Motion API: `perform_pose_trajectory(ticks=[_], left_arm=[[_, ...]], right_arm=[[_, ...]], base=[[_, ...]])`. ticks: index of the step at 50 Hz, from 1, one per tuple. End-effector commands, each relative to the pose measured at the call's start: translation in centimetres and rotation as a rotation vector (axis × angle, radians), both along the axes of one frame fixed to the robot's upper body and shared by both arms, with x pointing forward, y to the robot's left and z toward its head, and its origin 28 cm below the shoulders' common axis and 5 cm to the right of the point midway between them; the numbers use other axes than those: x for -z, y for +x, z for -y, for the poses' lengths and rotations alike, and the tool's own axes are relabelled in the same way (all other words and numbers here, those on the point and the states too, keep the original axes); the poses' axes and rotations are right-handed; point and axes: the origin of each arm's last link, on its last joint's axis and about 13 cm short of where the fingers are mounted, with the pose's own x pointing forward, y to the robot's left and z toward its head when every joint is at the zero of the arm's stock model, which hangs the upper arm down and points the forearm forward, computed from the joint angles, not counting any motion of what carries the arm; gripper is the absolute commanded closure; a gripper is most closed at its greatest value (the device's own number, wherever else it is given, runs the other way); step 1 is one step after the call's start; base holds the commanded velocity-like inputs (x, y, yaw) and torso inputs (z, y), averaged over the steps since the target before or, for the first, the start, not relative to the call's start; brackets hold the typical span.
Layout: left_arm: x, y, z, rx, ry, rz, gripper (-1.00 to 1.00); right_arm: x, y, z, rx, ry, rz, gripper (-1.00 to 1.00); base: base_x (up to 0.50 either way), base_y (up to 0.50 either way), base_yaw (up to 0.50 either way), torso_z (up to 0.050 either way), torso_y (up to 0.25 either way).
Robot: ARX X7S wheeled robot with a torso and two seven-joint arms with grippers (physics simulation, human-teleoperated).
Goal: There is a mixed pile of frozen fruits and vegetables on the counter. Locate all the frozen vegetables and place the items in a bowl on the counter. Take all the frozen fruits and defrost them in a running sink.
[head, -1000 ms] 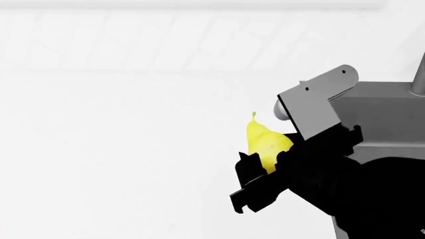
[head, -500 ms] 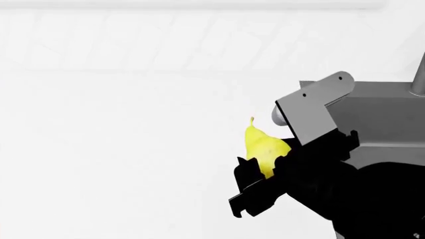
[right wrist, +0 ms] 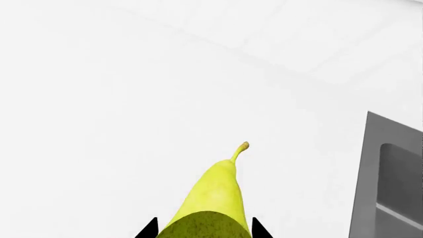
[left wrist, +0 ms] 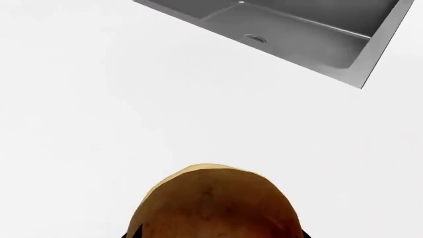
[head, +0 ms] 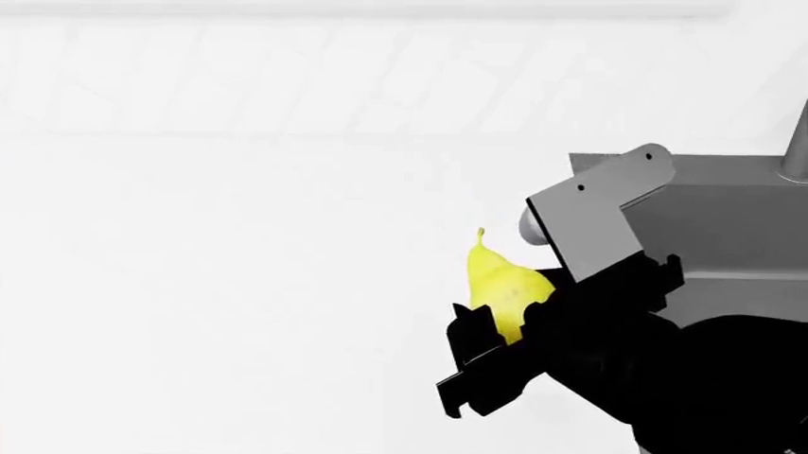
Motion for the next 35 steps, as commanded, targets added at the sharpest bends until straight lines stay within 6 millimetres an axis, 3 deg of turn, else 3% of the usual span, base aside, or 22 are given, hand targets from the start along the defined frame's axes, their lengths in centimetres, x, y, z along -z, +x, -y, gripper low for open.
perform_pose_trajectory(ticks=[1,15,35], left_arm=[[-0.9,0.0,0.2,-0.014,-0.034,0.025,1.00],[-3.6,0.2,-0.7,-0.059,-0.081,0.106,1.00],[-6.4,-0.1,-2.1,-0.148,-0.162,0.201,1.00]], right_arm=[[-0.1,0.0,0.1,-0.006,-0.001,0.006,1.00],[-0.6,-0.3,0.5,0.016,0.001,0.128,1.00],[0.4,-1.6,1.6,0.090,0.024,0.135,1.00]], base=[[0.00,0.00,0.00,0.000,0.000],[0.00,0.00,0.00,0.000,0.000],[0.00,0.00,0.00,0.000,0.000]])
